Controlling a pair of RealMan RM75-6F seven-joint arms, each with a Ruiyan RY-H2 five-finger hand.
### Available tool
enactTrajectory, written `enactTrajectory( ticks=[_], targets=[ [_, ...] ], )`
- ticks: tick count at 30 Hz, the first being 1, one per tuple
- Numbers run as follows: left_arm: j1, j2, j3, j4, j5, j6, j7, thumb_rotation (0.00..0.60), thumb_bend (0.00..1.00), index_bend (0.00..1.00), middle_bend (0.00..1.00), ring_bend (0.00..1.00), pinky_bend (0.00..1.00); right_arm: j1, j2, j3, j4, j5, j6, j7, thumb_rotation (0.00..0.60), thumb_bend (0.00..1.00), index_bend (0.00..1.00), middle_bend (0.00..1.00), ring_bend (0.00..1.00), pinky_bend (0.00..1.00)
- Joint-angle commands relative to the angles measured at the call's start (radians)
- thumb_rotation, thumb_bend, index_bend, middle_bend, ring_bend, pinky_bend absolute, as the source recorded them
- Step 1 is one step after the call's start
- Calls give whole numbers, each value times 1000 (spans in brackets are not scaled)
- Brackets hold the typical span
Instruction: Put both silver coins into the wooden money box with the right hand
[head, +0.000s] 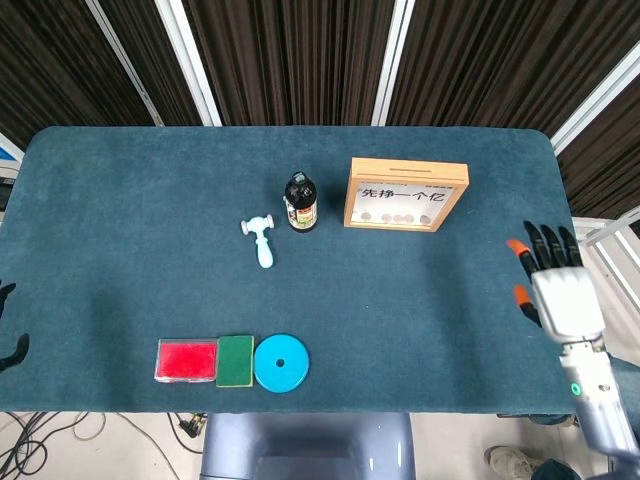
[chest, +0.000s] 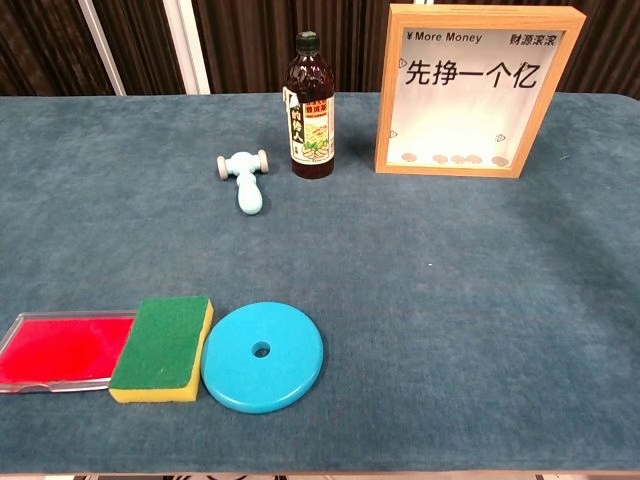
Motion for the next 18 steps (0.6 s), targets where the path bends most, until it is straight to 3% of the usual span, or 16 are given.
enactTrajectory(
  ticks=[1, 9, 18],
  targets=[
    [7, -23, -1, 40, 63, 52, -5, 600, 403, 95, 0, 0, 0, -99, -58, -81, 24, -59, 121, -17, 600, 471, 199, 45, 0, 0],
    [15, -47, -5, 96, 153, 103, -77, 600, 403, 94, 0, 0, 0, -149, -105, -118, 93, -74, 170, 45, 600, 471, 199, 44, 0, 0],
    [18, -53, -8, 109, 166, 104, -88, 600, 403, 95, 0, 0, 0, -160, -100, -125, 107, -73, 160, 90, 600, 471, 199, 45, 0, 0]
  ],
)
